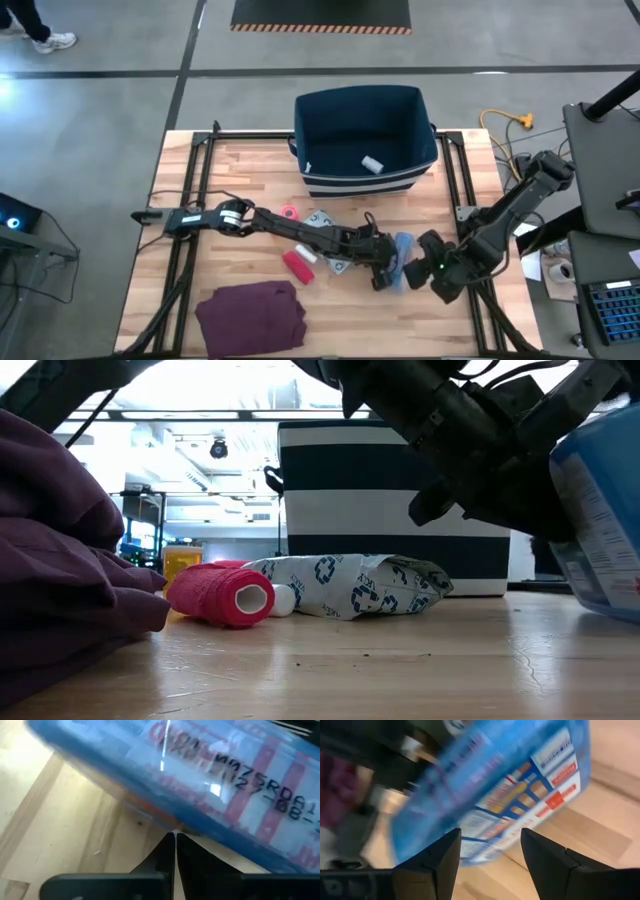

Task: Pick & place medical supplies in basket/bin
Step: Put the blue first aid kit into the blue bin

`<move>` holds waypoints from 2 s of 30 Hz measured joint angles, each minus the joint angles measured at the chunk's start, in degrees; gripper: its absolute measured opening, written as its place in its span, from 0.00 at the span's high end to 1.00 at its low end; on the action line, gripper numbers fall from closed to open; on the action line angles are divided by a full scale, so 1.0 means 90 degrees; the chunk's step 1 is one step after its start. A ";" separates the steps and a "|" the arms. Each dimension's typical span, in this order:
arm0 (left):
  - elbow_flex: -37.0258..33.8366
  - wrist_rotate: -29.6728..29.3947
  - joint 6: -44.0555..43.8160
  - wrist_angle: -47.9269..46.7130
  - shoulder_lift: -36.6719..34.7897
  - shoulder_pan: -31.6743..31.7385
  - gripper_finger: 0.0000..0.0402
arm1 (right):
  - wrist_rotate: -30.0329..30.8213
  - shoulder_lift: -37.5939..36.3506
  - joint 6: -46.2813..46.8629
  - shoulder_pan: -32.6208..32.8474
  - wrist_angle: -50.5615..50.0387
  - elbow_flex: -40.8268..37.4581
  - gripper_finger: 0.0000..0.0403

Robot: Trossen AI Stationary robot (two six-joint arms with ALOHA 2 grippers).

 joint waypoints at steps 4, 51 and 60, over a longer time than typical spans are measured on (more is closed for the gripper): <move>0.0000 0.0000 0.0001 0.0026 0.0000 -0.0009 1.00 | 0.0310 -0.0130 0.0071 0.0002 -0.0565 0.0353 0.51; 0.0001 -0.0005 0.0167 0.0288 0.0000 -0.0009 1.00 | -0.0431 -0.0240 0.1373 -0.0509 -0.1163 0.0700 0.06; 0.0007 0.0003 0.0168 0.0700 0.0000 -0.0009 1.00 | -0.0623 -0.0232 0.1488 -0.0746 -0.1092 0.0579 0.06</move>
